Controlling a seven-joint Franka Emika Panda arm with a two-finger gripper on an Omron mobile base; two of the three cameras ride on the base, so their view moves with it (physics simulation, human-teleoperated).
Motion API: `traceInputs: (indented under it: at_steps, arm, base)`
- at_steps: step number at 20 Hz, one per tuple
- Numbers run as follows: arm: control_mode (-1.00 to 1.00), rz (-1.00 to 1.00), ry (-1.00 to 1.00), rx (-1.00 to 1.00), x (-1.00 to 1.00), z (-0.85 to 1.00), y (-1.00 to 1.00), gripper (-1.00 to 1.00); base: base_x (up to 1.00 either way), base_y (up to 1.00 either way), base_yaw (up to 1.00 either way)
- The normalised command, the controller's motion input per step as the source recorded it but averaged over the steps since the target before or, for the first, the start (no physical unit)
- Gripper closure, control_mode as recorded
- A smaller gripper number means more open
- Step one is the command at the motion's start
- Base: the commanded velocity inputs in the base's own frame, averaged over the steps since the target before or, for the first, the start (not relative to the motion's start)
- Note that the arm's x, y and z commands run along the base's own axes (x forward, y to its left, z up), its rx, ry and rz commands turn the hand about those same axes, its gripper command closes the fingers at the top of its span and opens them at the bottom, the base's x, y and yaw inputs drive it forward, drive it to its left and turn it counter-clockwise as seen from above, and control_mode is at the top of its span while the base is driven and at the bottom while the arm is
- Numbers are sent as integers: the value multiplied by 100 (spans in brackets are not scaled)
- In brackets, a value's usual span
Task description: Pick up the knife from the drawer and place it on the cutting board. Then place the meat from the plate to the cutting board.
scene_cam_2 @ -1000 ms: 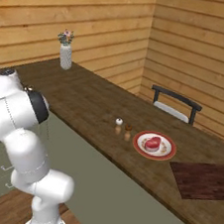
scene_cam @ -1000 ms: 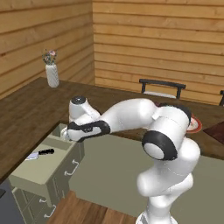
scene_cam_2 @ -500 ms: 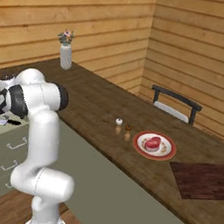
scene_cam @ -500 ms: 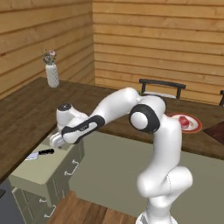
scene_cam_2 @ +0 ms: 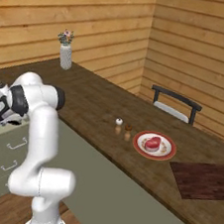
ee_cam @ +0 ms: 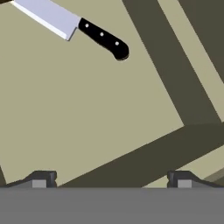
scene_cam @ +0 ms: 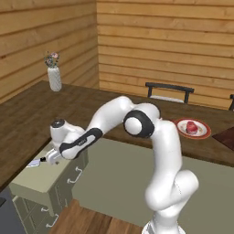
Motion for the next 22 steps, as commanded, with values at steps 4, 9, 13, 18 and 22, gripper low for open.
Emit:
traceInputs:
  at_steps: [4,9,13,18,22]
  arm:
    - [-100,0,0,0,0,-41,0,-100]
    - [-100,0,0,0,-3,-36,-4,-100]
    - [-100,0,0,0,-60,-24,-54,-100]
    - [-100,0,0,-1,-97,-36,-94,-100]
    - [-100,-2,0,0,-100,-32,-100,-100]
  base:
    - [0,0,0]
    - [0,0,0]
    - [0,0,0]
    - [0,0,0]
    - [0,0,0]
